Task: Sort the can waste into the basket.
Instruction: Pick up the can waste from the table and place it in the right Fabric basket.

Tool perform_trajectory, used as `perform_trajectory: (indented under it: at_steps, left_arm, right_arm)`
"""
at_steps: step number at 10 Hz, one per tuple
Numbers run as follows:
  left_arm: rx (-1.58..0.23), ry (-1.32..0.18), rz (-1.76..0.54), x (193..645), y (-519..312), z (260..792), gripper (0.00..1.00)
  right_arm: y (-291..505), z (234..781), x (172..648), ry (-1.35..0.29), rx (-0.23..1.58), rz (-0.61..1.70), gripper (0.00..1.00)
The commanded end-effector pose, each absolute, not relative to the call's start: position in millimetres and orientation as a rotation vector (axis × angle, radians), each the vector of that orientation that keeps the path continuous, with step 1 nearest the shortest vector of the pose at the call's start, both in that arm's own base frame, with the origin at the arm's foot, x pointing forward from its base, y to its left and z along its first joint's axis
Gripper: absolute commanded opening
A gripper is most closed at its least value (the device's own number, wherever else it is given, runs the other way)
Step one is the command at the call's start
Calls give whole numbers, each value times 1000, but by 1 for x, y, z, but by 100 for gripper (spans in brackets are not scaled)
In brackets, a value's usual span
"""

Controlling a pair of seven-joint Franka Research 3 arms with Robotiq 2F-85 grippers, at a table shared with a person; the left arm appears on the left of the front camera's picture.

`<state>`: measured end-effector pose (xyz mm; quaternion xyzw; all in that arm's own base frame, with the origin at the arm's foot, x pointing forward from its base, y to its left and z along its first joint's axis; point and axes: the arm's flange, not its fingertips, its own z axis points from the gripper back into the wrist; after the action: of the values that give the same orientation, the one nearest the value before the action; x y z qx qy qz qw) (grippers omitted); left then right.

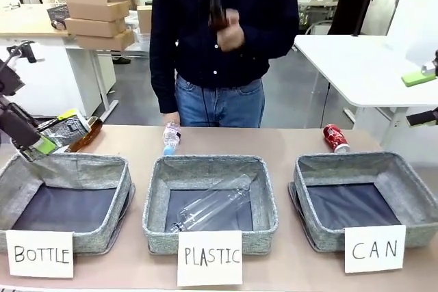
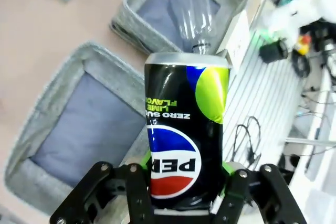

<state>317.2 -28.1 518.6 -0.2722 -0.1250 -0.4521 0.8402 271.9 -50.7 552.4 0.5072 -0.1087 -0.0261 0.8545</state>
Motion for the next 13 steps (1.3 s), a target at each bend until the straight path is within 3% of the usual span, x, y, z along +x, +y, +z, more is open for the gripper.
perform_trajectory:
  at_steps: [1,4,5,7,10,13]
  left_arm:
    - [-575,-275,-1110,318,-67,515,32]
    - [-499,-235,-1572,314,-235,528,32]
    - [-367,-315,-1681,308,-301,533,32]
    - [-336,-402,-1803,319,-409,526,32]
    - [-269,-740,-1814,332,-547,495,32]
    - [-448,-491,-1790,364,-615,434,32]
  right_arm:
    - [-49,554,274,-220,1034,-49,100]
    - [-110,564,246,-384,1031,-231,100]
    - [-142,567,222,-448,1021,-311,100]
    - [-189,561,176,-438,939,-425,100]
    - [-226,546,138,-432,915,-543,100]
    - [-225,541,139,-464,905,-518,100]
